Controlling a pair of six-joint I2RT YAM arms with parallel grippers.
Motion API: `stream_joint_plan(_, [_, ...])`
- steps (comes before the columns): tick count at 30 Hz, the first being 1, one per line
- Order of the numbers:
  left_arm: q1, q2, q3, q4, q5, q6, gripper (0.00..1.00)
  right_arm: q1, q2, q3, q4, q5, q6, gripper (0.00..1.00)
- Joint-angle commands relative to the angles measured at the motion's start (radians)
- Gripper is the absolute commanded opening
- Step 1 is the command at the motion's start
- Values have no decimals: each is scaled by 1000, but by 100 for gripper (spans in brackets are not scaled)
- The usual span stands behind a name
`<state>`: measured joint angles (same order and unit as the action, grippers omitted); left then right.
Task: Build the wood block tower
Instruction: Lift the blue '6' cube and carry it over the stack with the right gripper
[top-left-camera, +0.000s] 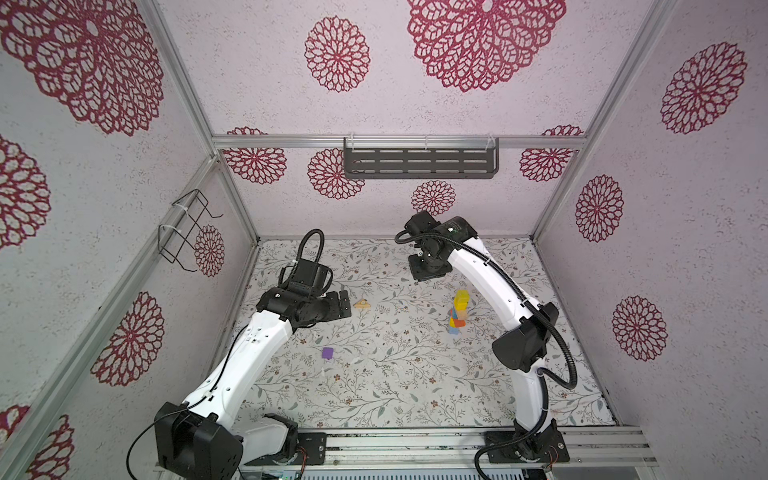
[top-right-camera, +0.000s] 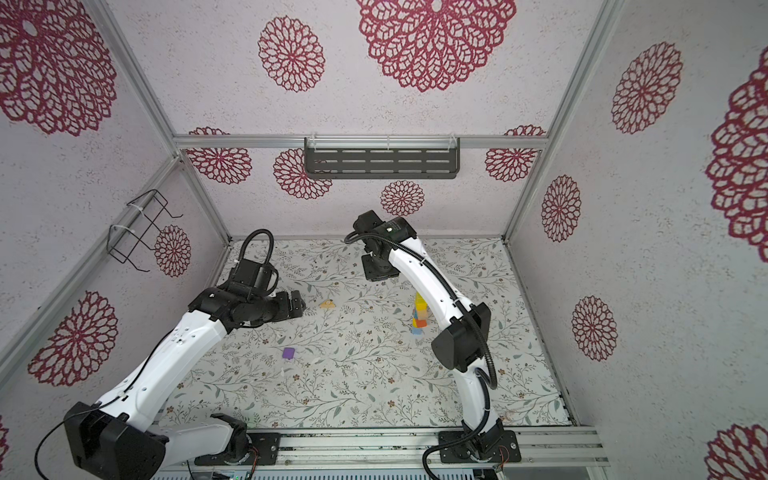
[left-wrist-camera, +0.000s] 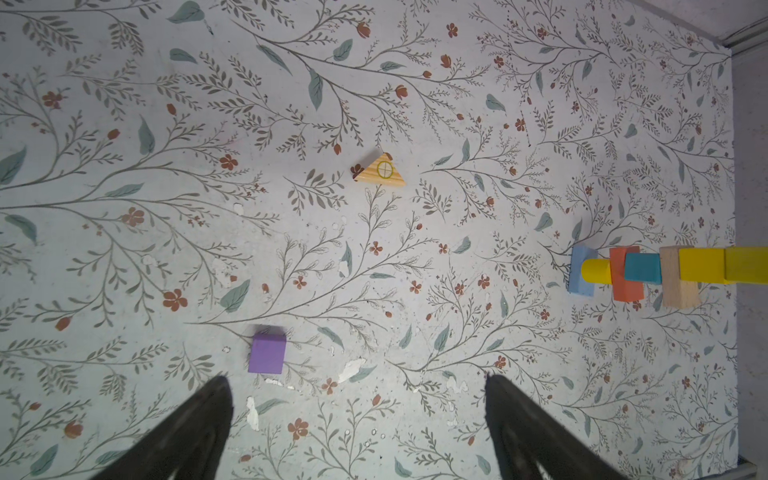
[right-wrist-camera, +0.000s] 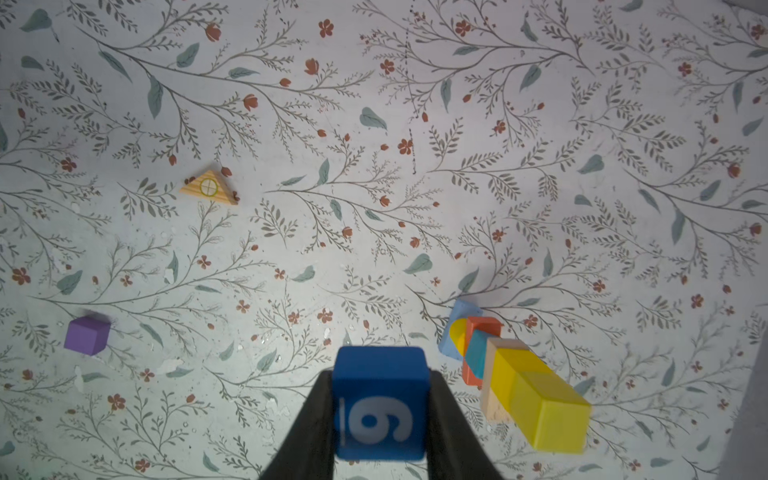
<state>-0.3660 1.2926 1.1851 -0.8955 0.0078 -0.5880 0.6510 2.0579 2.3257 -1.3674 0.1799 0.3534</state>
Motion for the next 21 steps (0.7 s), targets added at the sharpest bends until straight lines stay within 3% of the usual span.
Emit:
stream_joint_plan(1, [-34, 44, 48, 41, -31, -31, 97, -40, -102, -71, -50, 22, -30, 30])
stream_joint_plan(9, [-83, 130, 114, 44, -50, -36, 97, -133, -291, -360, 77, -24, -32, 30])
stream_joint_plan(21, [-91, 172, 123, 62, -47, -39, 97, -178, -305, -419, 94, -33, -39, 31])
